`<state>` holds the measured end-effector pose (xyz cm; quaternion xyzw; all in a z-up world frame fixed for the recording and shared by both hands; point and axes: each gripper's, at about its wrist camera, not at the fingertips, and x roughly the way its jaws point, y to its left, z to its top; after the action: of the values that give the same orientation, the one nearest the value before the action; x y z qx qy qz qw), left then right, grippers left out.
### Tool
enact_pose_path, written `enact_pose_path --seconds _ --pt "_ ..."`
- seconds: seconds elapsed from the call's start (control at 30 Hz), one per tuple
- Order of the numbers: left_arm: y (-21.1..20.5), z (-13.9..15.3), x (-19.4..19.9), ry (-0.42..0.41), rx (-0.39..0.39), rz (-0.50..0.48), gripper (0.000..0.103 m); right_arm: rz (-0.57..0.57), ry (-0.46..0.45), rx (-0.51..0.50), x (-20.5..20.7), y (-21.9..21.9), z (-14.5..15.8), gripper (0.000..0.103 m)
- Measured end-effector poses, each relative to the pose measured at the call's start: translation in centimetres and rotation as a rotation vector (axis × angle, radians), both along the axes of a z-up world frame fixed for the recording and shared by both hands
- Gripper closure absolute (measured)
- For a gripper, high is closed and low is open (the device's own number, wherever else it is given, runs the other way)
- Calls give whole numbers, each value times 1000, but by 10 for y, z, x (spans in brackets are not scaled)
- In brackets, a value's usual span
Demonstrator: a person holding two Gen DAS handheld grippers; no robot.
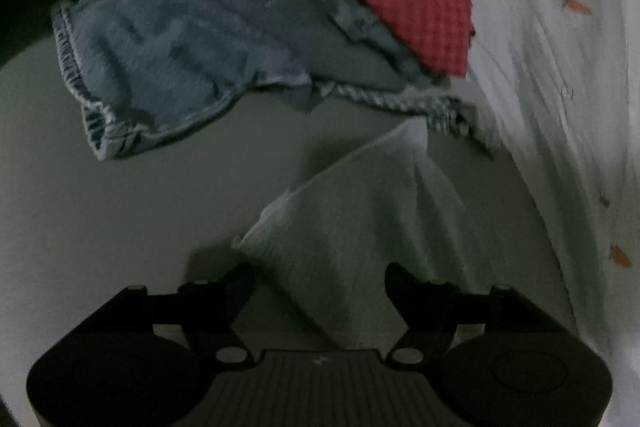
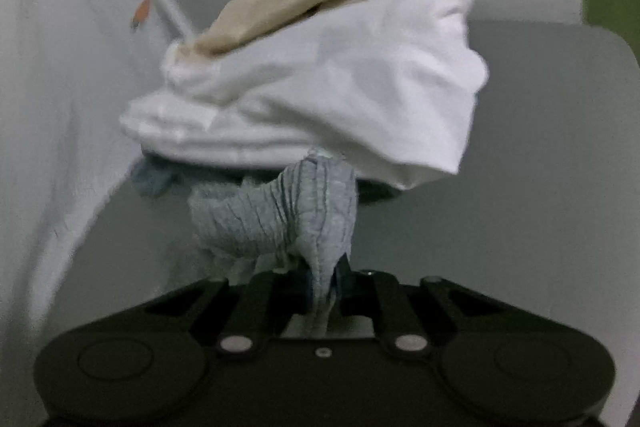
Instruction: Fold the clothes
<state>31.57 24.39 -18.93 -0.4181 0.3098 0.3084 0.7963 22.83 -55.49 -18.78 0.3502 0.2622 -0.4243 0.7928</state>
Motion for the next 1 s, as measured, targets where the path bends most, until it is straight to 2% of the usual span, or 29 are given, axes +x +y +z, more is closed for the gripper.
enact_pose_path --seconds 0.03,0.1,0.2,0.27,0.37,0.43,0.5,0.57,0.6,0.63,0.67,0.7,0.73,0.77,0.8,0.83,0.87,0.93,1.0 --pt "1 -1 3 0 9 8 68 0 14 -11 3 3 -1 92" --pt "5 -3 11 3 24 2 98 -33 -9 10 2 4 -3 92" --pt "12 1 17 -36 58 25 99 -63 -56 56 -5 -3 -3 92" --pt "20 13 17 -65 68 46 99 -54 -72 67 -8 -7 2 92" --pt "28 43 12 -100 129 -19 99 -60 -136 105 -19 -11 11 92" --pt "27 50 11 -71 158 -73 98 -74 -141 125 -22 -12 11 92" --pt "24 39 12 18 182 -106 98 -62 -86 114 -18 -10 4 91" --pt "22 18 12 124 174 -119 97 -54 -32 113 -12 -7 -2 88" --pt "22 8 10 159 150 -109 94 -51 -5 113 -9 -6 -5 80" --pt "21 4 5 146 139 -87 91 -47 15 102 -7 -2 -4 76" --pt "21 4 -1 119 133 -68 89 -40 39 80 -6 3 -1 60" --pt "21 4 -3 110 116 -58 81 -25 66 43 -4 11 5 51" --pt "22 5 -5 101 100 -55 75 -8 94 2 -2 19 11 47" --pt "23 6 -6 94 88 -62 72 22 117 -41 1 29 16 37" --pt "24 7 -6 91 82 -73 68 55 140 -84 4 40 22 20" --pt "24 7 -5 89 79 -80 63 91 152 -123 9 53 26 12" --pt "23 6 -4 87 74 -83 61 128 161 -160 14 68 30 6" --pt "21 6 -2 75 65 -89 47 217 166 -175 29 93 24 3" --pt "18 6 0 64 66 -100 39 309 169 -185 45 118 16 0"
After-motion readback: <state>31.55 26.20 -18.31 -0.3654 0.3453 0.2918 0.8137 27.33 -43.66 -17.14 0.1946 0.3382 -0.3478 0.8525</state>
